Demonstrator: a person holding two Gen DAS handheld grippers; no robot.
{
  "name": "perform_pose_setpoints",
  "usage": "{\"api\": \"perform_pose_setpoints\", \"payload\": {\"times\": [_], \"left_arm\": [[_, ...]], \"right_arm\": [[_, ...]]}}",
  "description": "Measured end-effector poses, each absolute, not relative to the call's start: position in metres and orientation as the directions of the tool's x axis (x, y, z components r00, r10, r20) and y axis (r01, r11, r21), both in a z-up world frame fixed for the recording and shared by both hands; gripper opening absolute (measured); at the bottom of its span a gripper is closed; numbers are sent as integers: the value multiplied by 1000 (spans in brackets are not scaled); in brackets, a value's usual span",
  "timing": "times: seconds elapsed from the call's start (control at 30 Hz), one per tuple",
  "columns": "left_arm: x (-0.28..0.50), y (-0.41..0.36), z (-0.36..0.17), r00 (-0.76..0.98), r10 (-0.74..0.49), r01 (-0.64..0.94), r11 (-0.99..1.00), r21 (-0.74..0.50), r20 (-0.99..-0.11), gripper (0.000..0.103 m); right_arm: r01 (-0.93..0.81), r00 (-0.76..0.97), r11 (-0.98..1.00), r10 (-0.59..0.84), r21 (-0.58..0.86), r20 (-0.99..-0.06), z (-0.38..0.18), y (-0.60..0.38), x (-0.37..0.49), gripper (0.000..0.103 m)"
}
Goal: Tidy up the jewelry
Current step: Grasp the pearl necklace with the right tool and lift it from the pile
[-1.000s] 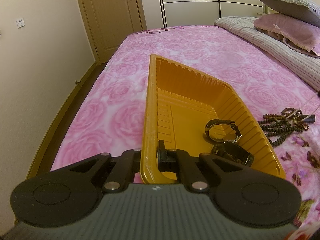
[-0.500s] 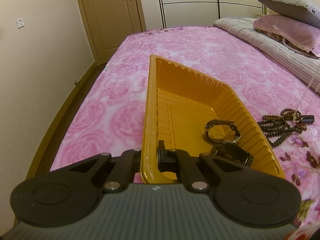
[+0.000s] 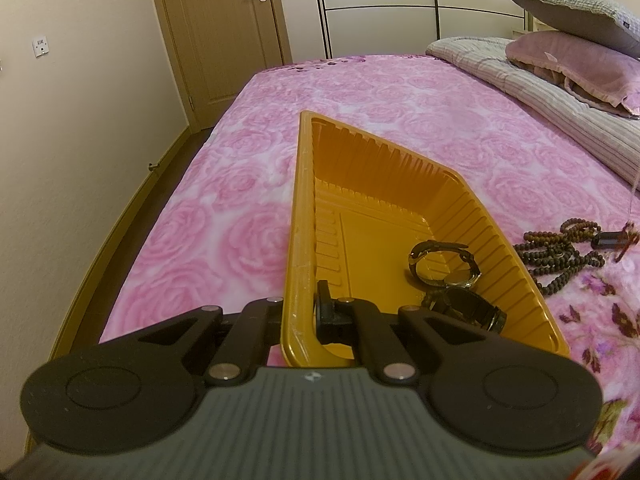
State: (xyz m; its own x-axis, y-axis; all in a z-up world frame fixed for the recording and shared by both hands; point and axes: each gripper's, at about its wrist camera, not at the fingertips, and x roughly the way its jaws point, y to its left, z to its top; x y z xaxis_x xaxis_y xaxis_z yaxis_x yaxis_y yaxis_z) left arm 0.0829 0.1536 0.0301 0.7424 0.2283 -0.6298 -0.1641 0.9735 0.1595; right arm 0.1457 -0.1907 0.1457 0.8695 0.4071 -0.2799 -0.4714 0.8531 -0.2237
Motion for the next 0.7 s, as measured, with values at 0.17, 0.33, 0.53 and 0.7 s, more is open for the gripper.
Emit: {"api": "perform_pose_setpoints", "payload": {"times": [0.17,0.33,0.53,0.7], "left_arm": [[83,154,30,742,229,-165,973,160,-630,4],[83,153,30,742,228,-164,974,159,-630,4],[83,153,30,741,230,-164,973,161,-630,4],[83,153,31,742,230,-164,973,163,-629,4]], "right_arm": [[-501,825,846,403,-182,-397,112,-188,155,2],[-459,791,871,309,-178,-527,63,-193,166,2],[-354,766,918,176,-177,-618,24,-219,173,2],[-240,820,952,94,-189,-564,34,-240,166,2]]}}
